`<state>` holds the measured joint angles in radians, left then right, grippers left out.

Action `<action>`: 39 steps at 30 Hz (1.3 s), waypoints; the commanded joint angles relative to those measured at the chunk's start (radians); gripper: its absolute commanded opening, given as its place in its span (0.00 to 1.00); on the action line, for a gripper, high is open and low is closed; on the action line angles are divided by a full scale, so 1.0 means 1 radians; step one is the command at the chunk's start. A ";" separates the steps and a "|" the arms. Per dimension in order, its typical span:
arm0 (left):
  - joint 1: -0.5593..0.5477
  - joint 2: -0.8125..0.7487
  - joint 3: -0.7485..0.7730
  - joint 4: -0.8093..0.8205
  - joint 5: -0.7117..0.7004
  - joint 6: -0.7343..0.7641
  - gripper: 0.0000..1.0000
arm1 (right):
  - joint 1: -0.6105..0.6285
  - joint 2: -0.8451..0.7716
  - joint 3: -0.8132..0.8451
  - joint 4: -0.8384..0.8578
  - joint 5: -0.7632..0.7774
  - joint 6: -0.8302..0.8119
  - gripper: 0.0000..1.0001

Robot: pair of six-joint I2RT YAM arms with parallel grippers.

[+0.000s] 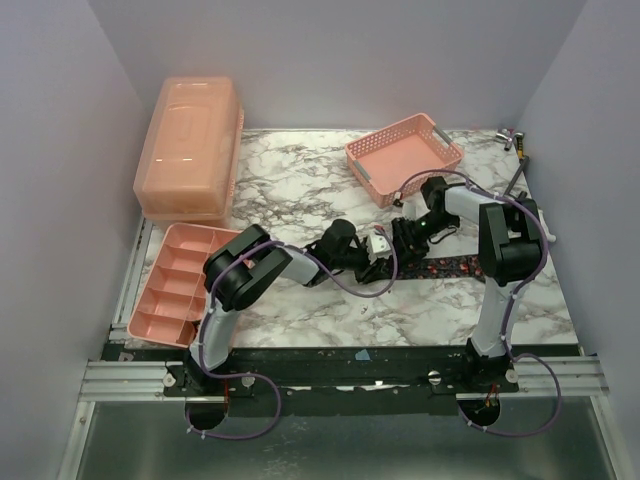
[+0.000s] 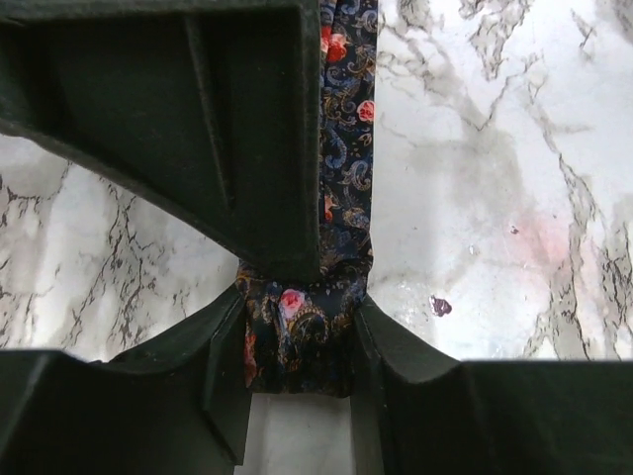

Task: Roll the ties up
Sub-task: Roll the tie at the center of the board.

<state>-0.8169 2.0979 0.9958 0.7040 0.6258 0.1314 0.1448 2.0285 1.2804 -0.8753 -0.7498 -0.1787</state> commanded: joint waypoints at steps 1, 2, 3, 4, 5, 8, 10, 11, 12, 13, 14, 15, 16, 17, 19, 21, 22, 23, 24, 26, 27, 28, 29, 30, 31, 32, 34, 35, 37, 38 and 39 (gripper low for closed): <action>-0.001 -0.043 -0.028 -0.308 -0.102 0.109 0.21 | -0.010 -0.009 0.034 -0.038 0.129 -0.065 0.50; 0.000 -0.044 -0.019 -0.339 -0.109 0.118 0.23 | -0.012 -0.023 0.045 -0.063 0.088 -0.069 0.52; -0.001 -0.041 -0.006 -0.374 -0.113 0.126 0.24 | -0.011 -0.032 0.053 -0.088 0.049 -0.071 0.54; -0.003 -0.039 0.012 -0.399 -0.119 0.131 0.25 | -0.011 -0.040 0.062 -0.107 -0.003 -0.066 0.55; -0.005 -0.034 0.031 -0.429 -0.127 0.136 0.26 | -0.010 -0.043 0.068 -0.126 -0.044 -0.065 0.57; -0.009 -0.024 0.067 -0.476 -0.141 0.146 0.29 | 0.006 -0.032 0.087 -0.165 -0.133 -0.063 0.65; -0.011 -0.020 0.085 -0.500 -0.146 0.154 0.30 | 0.017 -0.024 0.090 -0.169 -0.155 -0.056 0.65; -0.011 -0.018 0.091 -0.511 -0.151 0.159 0.30 | 0.021 -0.020 0.088 -0.166 -0.160 -0.051 0.63; -0.012 -0.017 0.095 -0.520 -0.151 0.165 0.30 | 0.025 -0.014 0.086 -0.157 -0.158 -0.045 0.60; -0.012 -0.016 0.098 -0.525 -0.151 0.171 0.30 | 0.026 -0.006 0.083 -0.148 -0.143 -0.035 0.57; -0.012 -0.018 0.098 -0.529 -0.154 0.174 0.30 | 0.028 0.004 0.080 -0.139 -0.123 -0.031 0.54; -0.012 -0.018 0.098 -0.532 -0.155 0.175 0.31 | 0.029 0.022 0.078 -0.132 -0.093 -0.028 0.50; -0.014 -0.017 0.101 -0.538 -0.152 0.177 0.32 | 0.029 0.037 0.076 -0.127 -0.074 -0.029 0.48; -0.013 -0.014 0.108 -0.548 -0.151 0.177 0.33 | 0.028 0.054 0.074 -0.125 -0.055 -0.036 0.46; -0.013 -0.012 0.117 -0.561 -0.145 0.175 0.35 | 0.027 0.080 0.071 -0.114 -0.017 -0.039 0.36; -0.013 -0.012 0.121 -0.564 -0.139 0.176 0.38 | 0.026 0.096 0.073 -0.109 0.014 -0.046 0.21; -0.012 -0.012 0.121 -0.564 -0.132 0.176 0.39 | 0.024 0.100 0.070 -0.102 0.032 -0.045 0.09; -0.011 -0.014 0.119 -0.561 -0.118 0.176 0.41 | 0.021 0.100 0.068 -0.097 0.052 -0.044 0.01; -0.010 -0.014 0.116 -0.555 -0.098 0.176 0.43 | 0.016 0.104 0.066 -0.097 0.069 -0.046 0.01; -0.001 -0.021 0.098 -0.521 -0.062 0.170 0.52 | 0.001 0.109 0.056 -0.098 0.082 -0.057 0.01; 0.005 -0.026 0.085 -0.483 -0.042 0.163 0.55 | -0.010 0.112 0.047 -0.097 0.080 -0.062 0.01; 0.016 -0.035 0.066 -0.441 -0.013 0.152 0.60 | -0.017 0.118 0.042 -0.097 0.081 -0.069 0.01; 0.025 -0.044 0.046 -0.386 0.010 0.143 0.63 | -0.024 0.127 0.035 -0.098 0.086 -0.077 0.00; 0.033 -0.055 0.023 -0.337 0.030 0.134 0.67 | -0.029 0.135 0.029 -0.099 0.092 -0.089 0.01; 0.038 -0.063 0.005 -0.290 0.047 0.135 0.71 | -0.035 0.145 0.022 -0.095 0.095 -0.095 0.01; 0.039 -0.072 -0.007 -0.257 0.055 0.143 0.73 | -0.040 0.152 0.018 -0.091 0.096 -0.097 0.00; 0.039 -0.084 -0.026 -0.196 0.065 0.169 0.74 | -0.047 0.171 0.021 -0.090 0.101 -0.098 0.01; 0.039 -0.085 -0.030 -0.177 0.067 0.181 0.75 | -0.049 0.176 0.025 -0.089 0.101 -0.096 0.01; 0.036 -0.081 -0.010 -0.172 0.062 0.198 0.75 | -0.051 0.191 0.040 -0.088 0.102 -0.092 0.01; 0.033 -0.078 0.002 -0.180 0.056 0.202 0.75 | -0.051 0.199 0.050 -0.090 0.101 -0.089 0.01; 0.028 -0.078 0.016 -0.190 0.050 0.204 0.75 | -0.051 0.205 0.059 -0.095 0.097 -0.087 0.01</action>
<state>-0.7795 2.0239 0.9958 0.5079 0.6613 0.2932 0.0895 2.1559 1.3323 -1.0626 -0.8139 -0.2188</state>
